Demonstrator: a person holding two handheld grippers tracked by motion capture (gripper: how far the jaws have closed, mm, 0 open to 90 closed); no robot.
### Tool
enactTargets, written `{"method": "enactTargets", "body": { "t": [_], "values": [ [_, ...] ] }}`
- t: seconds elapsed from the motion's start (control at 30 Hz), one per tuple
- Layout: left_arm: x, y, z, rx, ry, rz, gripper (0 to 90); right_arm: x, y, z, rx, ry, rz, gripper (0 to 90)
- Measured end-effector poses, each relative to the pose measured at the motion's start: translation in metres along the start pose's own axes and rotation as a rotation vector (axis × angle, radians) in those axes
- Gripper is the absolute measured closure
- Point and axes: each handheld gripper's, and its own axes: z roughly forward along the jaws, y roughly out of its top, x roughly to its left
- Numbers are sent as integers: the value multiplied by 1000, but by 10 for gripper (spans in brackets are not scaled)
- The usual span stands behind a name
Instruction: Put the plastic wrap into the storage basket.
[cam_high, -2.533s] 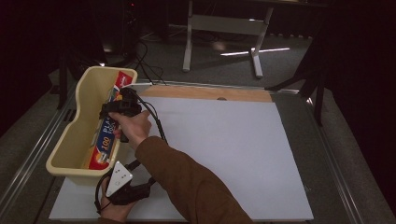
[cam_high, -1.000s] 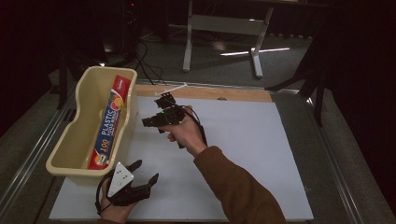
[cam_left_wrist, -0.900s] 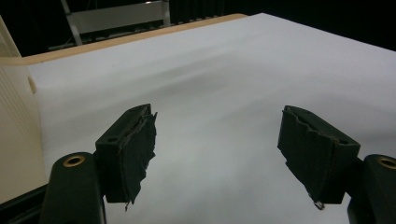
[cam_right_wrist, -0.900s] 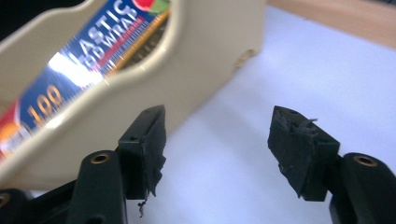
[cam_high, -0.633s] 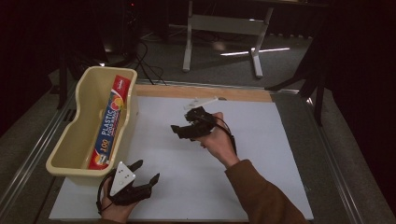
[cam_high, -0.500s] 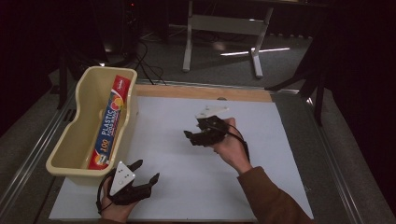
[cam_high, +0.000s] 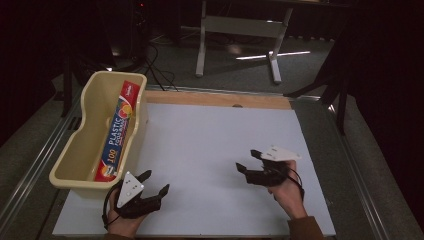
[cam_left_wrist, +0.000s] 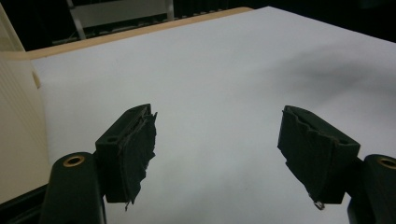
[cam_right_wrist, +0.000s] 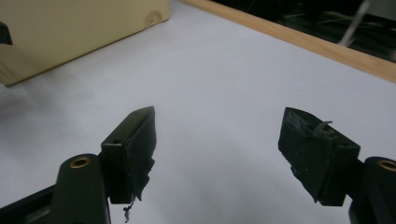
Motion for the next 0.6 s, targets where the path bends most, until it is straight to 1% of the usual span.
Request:
{"method": "enactTargets", "body": {
  "t": [0.03,0.1,0.17,0.2,0.27,0.3,0.4,0.5,0.57,0.6],
  "values": [
    [0,0,0,3,1,1,269,-1,-9,-7,-18,-15,1,253],
    [0,0,0,7,2,1,269,-4,-24,-18,-28,-16,7,221],
    [0,0,1,10,5,2,269,-5,-37,-28,-32,-34,14,208],
    [0,0,1,10,6,2,269,-6,-44,-32,-43,-44,20,206],
    [0,1,1,7,3,4,268,-10,-56,-38,-56,-36,33,209],
    [-1,1,1,6,3,5,267,-12,-60,-40,-56,-40,35,209],
    [-1,1,1,7,2,5,267,-15,-68,-47,-87,-49,37,213],
    [1,1,0,8,4,1,266,-16,-71,-51,-91,-34,19,221],
    [1,1,0,6,3,-1,265,-16,-72,-51,-91,-37,16,221],
    [1,0,0,4,7,-2,264,-17,-73,-52,-93,-47,14,213]
  ]
}}
